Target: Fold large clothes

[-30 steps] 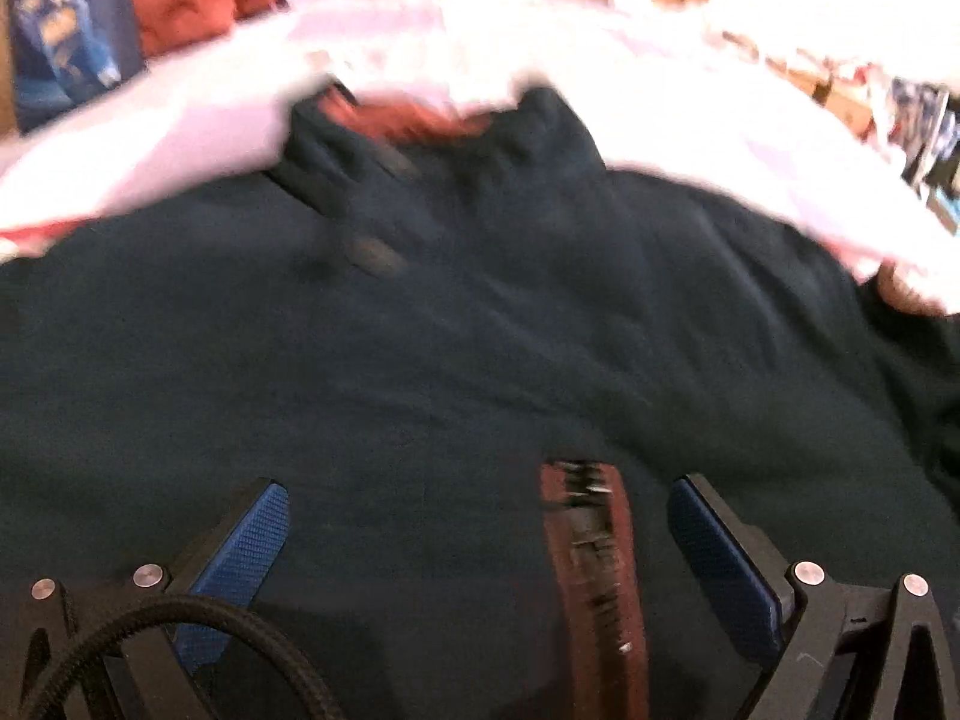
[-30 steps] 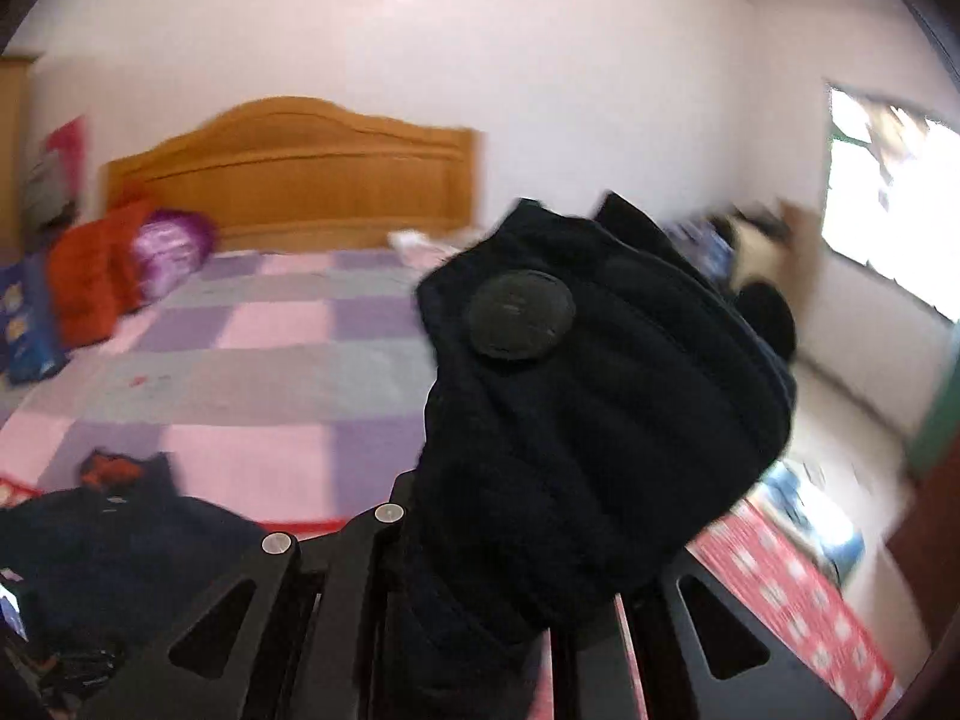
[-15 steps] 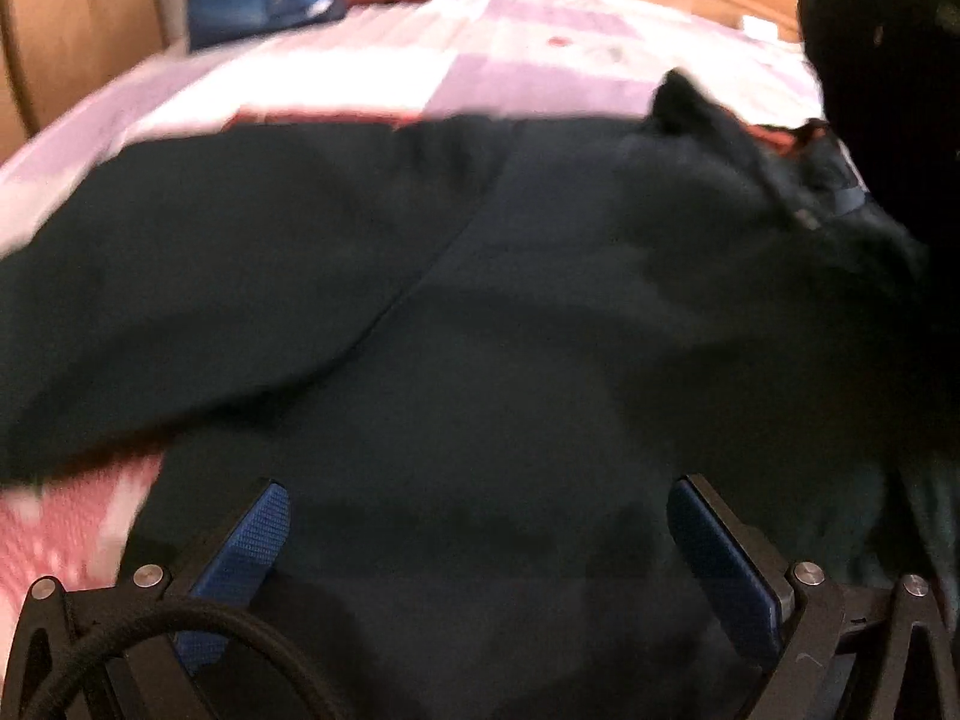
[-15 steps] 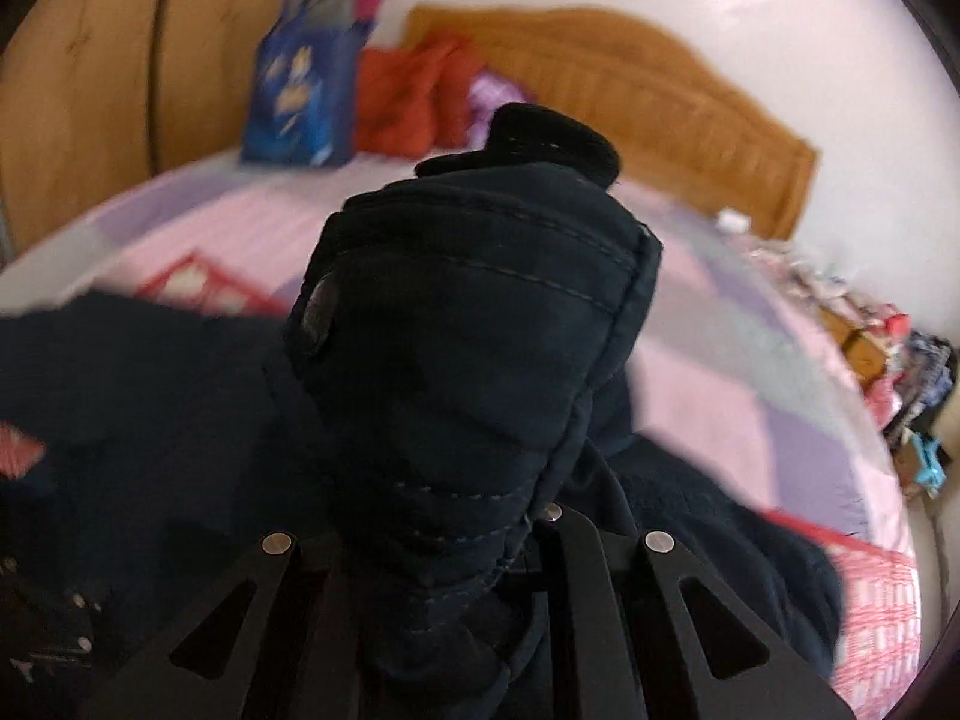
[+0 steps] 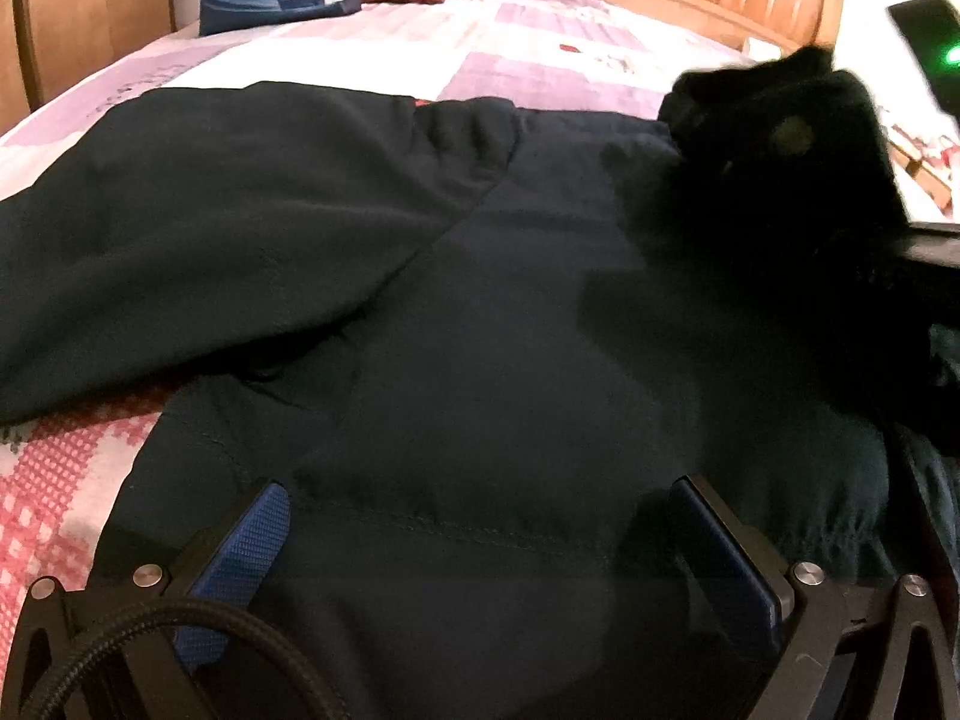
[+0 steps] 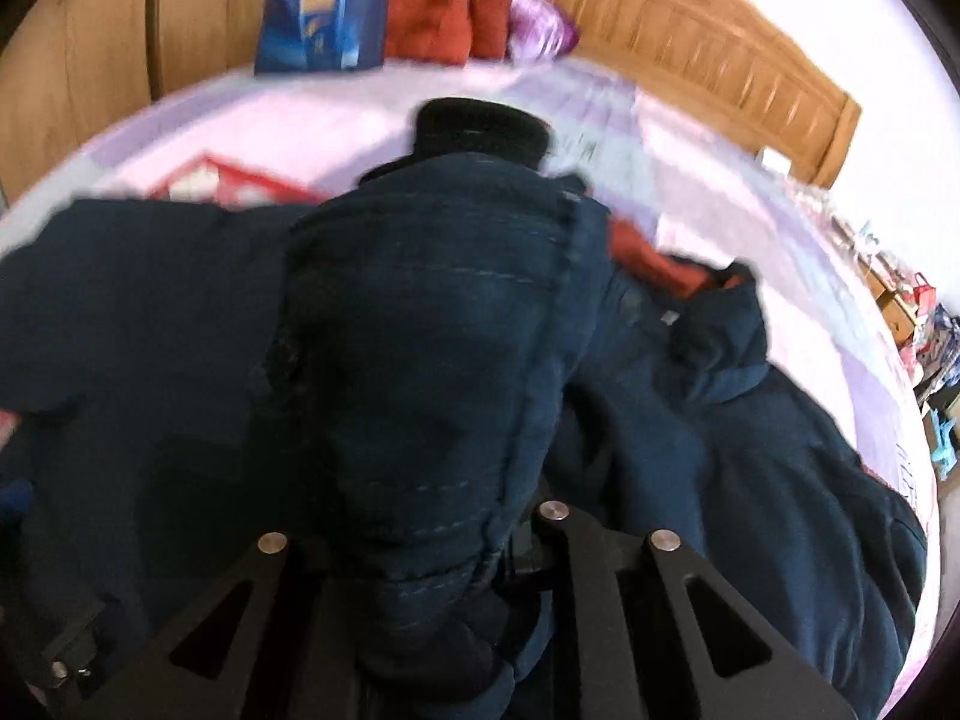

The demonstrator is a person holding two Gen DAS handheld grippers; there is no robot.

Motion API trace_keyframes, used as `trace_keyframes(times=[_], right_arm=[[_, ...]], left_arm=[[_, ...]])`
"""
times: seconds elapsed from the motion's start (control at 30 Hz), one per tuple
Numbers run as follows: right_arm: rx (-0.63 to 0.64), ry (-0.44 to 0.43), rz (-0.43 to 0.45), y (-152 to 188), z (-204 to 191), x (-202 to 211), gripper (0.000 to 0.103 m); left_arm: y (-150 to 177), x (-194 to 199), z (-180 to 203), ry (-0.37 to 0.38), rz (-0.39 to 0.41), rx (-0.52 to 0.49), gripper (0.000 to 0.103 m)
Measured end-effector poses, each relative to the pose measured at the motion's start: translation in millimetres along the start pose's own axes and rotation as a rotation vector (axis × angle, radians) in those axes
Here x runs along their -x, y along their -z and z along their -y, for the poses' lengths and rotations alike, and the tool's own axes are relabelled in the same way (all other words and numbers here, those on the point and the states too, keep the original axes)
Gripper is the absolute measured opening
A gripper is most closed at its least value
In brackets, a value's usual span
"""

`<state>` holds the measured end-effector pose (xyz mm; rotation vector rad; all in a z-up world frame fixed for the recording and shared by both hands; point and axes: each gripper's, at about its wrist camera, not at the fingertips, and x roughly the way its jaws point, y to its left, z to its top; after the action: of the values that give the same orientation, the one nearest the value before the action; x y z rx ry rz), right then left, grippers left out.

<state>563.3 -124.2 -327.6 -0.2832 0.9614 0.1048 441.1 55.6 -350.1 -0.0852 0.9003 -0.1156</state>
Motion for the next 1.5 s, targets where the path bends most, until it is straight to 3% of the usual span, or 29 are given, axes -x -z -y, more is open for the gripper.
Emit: trace_keyframes(times=[0.1,0.13,0.17,0.27,0.33,0.4,0.47,0.5,0.6,0.67,0.7,0.77,0.93,1.07,1.17,1.23,1.3,1.4,1.5], right_arm=[[0.014,-0.009,-0.015,8,-1,8,0.028],[-0.007,-0.040,-0.003,11,3,20,0.046],[-0.040,-0.089,0.022,15,10,36,0.071],[-0.087,-0.204,0.119,36,30,89,0.082],[-0.118,-0.159,0.171,49,52,124,0.083],[-0.208,-0.027,0.213,66,93,151,0.083],[-0.332,0.138,0.195,90,144,159,0.083],[-0.379,0.178,0.166,100,166,157,0.083],[-0.456,0.224,0.070,122,220,133,0.082],[-0.353,0.279,-0.038,135,233,102,0.082],[-0.346,0.269,-0.107,145,242,85,0.082],[-0.429,0.235,-0.111,163,263,78,0.082],[-0.420,0.342,-0.077,167,246,92,0.082],[-0.375,0.337,0.110,148,214,125,0.082],[-0.345,0.319,0.173,128,201,130,0.082],[-0.363,0.299,0.164,118,204,117,0.082],[-0.381,0.334,0.128,115,207,102,0.082],[-0.395,0.292,-0.013,127,222,61,0.083],[-0.365,0.254,-0.007,137,227,45,0.085]], left_arm=[[0,-2,1,-0.005,-0.011,-0.005,0.103],[0,-2,1,-0.005,-0.012,-0.005,0.103],[0,-3,1,-0.005,-0.013,-0.005,0.103],[0,-4,3,-0.015,-0.013,-0.013,0.103],[0,-5,4,-0.022,-0.016,-0.019,0.103],[0,-5,5,-0.027,-0.017,-0.023,0.103],[1,-5,6,-0.033,-0.019,-0.029,0.103],[1,-6,6,-0.037,-0.020,-0.033,0.103],[2,-5,9,-0.048,-0.021,-0.048,0.103],[3,-5,11,-0.057,-0.025,-0.055,0.103],[3,-5,11,-0.060,-0.028,-0.058,0.103],[2,-6,12,-0.065,-0.032,-0.065,0.103],[-6,-1,20,-0.056,-0.036,-0.093,0.103],[-31,20,43,-0.032,0.036,-0.112,0.103],[-65,28,73,0.036,0.098,-0.124,0.103],[-88,26,103,0.070,0.129,-0.165,0.103],[-109,18,132,0.082,0.163,-0.202,0.103],[-133,-10,151,0.070,0.176,-0.183,0.103],[-139,-57,150,0.031,0.062,-0.151,0.103]])
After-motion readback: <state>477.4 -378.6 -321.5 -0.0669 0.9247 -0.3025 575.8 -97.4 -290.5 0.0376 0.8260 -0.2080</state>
